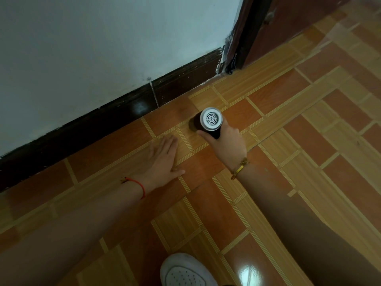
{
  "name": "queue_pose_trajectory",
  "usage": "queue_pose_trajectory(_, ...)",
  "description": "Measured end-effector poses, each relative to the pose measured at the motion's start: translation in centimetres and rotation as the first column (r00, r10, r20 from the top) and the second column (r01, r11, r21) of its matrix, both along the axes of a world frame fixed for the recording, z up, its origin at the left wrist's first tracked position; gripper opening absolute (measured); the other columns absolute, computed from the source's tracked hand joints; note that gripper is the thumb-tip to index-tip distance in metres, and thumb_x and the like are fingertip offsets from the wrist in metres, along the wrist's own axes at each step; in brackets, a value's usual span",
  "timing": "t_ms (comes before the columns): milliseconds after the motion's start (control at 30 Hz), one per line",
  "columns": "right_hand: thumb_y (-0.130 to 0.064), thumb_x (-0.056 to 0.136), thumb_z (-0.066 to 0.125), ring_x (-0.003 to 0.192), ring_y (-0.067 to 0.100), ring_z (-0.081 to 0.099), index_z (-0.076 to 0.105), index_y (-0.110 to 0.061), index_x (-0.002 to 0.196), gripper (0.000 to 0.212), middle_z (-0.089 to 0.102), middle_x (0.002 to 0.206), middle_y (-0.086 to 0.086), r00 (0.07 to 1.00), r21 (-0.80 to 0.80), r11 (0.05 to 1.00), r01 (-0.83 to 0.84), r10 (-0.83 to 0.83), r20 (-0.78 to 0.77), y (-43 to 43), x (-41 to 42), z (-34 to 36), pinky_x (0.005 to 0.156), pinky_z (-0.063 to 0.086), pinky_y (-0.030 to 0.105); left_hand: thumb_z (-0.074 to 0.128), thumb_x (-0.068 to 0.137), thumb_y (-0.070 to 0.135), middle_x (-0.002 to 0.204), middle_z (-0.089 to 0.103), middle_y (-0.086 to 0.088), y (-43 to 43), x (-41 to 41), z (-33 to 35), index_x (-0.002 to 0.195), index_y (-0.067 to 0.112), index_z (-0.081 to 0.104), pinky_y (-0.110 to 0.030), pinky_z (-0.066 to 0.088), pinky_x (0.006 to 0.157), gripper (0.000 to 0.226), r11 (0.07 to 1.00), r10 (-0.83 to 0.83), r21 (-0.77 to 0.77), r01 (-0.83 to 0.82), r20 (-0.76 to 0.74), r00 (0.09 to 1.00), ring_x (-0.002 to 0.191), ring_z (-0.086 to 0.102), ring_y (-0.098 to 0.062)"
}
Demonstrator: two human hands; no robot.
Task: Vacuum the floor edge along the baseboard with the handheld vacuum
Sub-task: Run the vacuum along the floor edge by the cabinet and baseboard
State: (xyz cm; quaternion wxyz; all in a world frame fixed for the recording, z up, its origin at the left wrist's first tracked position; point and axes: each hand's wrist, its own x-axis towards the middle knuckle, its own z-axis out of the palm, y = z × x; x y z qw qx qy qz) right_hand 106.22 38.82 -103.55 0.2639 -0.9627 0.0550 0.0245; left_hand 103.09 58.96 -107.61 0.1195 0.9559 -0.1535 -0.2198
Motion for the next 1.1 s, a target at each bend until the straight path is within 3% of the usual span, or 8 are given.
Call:
queue_pose_trajectory(200, -0.069, 0.080, 0.056, 0.083, 0.017, 0.067, 0.039, -0.020, 0.141, 0.080, 0.069, 0.103, 0.001, 0.999, 0.020, 0.999, -0.042, 0.042, 0.013, -0.2, -2.5, -0.2, 0.067, 0.059, 0.035, 0.059, 0.089, 0.056, 0.166, -0.010, -0.008, -1.2, -0.3, 0.4, 0.157, 0.011, -0.007, -0.056, -0.007, 0.121, 0.105, 0.999, -0.029, 0.034, 0.029, -0.024, 0.999, 0.152, -0.014, -0.024)
queue_pose_trajectory(333, -0.069, 0.081, 0.052, 0.080, 0.018, 0.066, 0.038, -0.015, 0.141, 0.082, 0.069, 0.099, 0.004, 0.995, -0.038, 0.995, 0.095, -0.095, -0.007, -2.5, -2.7, 0.3, 0.063, 0.058, 0.034, 0.056, 0.090, 0.057, 0.166, -0.009, -0.010, -1.8, -0.4, 0.8, 0.157, 0.009, -0.005, -0.058, -0.006, 0.120, 0.103, 0.997, -0.056, 0.052, 0.057, -0.026, 0.998, 0.152, -0.014, -0.025)
queue_pose_trajectory(433, -0.067, 0.082, 0.056, 0.072, 0.020, 0.062, 0.043, -0.012, 0.134, 0.076, 0.069, 0.095, 0.007, 0.972, -0.064, 0.970, 0.235, -0.235, 0.011, -5.1, -2.7, 0.7, 0.053, 0.048, 0.028, 0.055, 0.090, 0.057, 0.165, -0.011, -0.009, -2.3, -0.3, 1.3, 0.156, 0.009, -0.007, -0.059, -0.006, 0.120, 0.103, 0.996, -0.074, 0.055, 0.076, -0.033, 0.997, 0.152, -0.015, -0.025)
queue_pose_trajectory(567, -0.066, 0.081, 0.059, 0.086, 0.029, 0.067, 0.045, -0.015, 0.132, 0.074, 0.069, 0.099, 0.009, 0.952, -0.023, 0.951, 0.307, -0.307, 0.009, -7.1, -3.7, 0.9, 0.064, 0.054, 0.037, 0.055, 0.090, 0.057, 0.165, -0.012, -0.010, -3.4, -0.2, 1.4, 0.156, 0.007, -0.008, -0.059, -0.004, 0.120, 0.104, 0.994, -0.093, 0.058, 0.094, -0.022, 0.995, 0.152, -0.014, -0.026)
queue_pose_trajectory(700, -0.068, 0.079, 0.059, 0.081, 0.020, 0.065, 0.048, -0.015, 0.131, 0.075, 0.069, 0.097, 0.003, 0.969, 0.007, 0.969, 0.247, -0.247, 0.000, -6.9, -4.6, 0.4, 0.057, 0.050, 0.030, 0.055, 0.089, 0.059, 0.165, -0.012, -0.009, -4.8, 0.3, 0.7, 0.156, 0.009, -0.009, -0.058, -0.006, 0.120, 0.105, 0.994, -0.097, 0.041, 0.097, -0.014, 0.995, 0.152, -0.014, -0.025)
queue_pose_trajectory(800, -0.068, 0.079, 0.059, 0.082, 0.023, 0.066, 0.049, -0.014, 0.130, 0.075, 0.068, 0.095, 0.004, 0.961, 0.014, 0.961, 0.278, -0.278, 0.009, -6.9, -4.2, 0.1, 0.057, 0.051, 0.031, 0.056, 0.088, 0.060, 0.165, -0.012, -0.008, -5.5, 0.9, 0.0, 0.156, 0.010, -0.008, -0.057, -0.011, 0.118, 0.106, 0.995, -0.098, 0.026, 0.098, 0.003, 0.995, 0.152, -0.013, -0.025)
queue_pose_trajectory(967, -0.068, 0.081, 0.058, 0.085, 0.028, 0.066, 0.047, -0.011, 0.130, 0.076, 0.069, 0.096, 0.007, 0.943, 0.017, 0.943, 0.333, -0.333, 0.023, -7.3, -1.3, 0.2, 0.067, 0.057, 0.043, 0.056, 0.088, 0.060, 0.166, -0.010, -0.009, -5.4, 2.2, -0.8, 0.156, 0.010, -0.006, -0.056, -0.007, 0.118, 0.105, 0.997, -0.077, -0.011, 0.077, 0.022, 0.997, 0.152, -0.013, -0.025)
queue_pose_trajectory(1100, -0.067, 0.081, 0.059, 0.093, 0.027, 0.067, 0.043, -0.012, 0.138, 0.081, 0.069, 0.106, 0.006, 0.938, 0.029, 0.939, 0.342, -0.343, 0.040, -6.9, 2.7, 0.5, 0.073, 0.058, 0.042, 0.054, 0.088, 0.062, 0.166, -0.008, -0.009, -4.9, 4.0, -1.4, 0.157, 0.012, -0.004, -0.057, -0.006, 0.118, 0.104, 0.999, -0.026, -0.021, 0.028, 0.061, 0.998, 0.152, -0.011, -0.027)
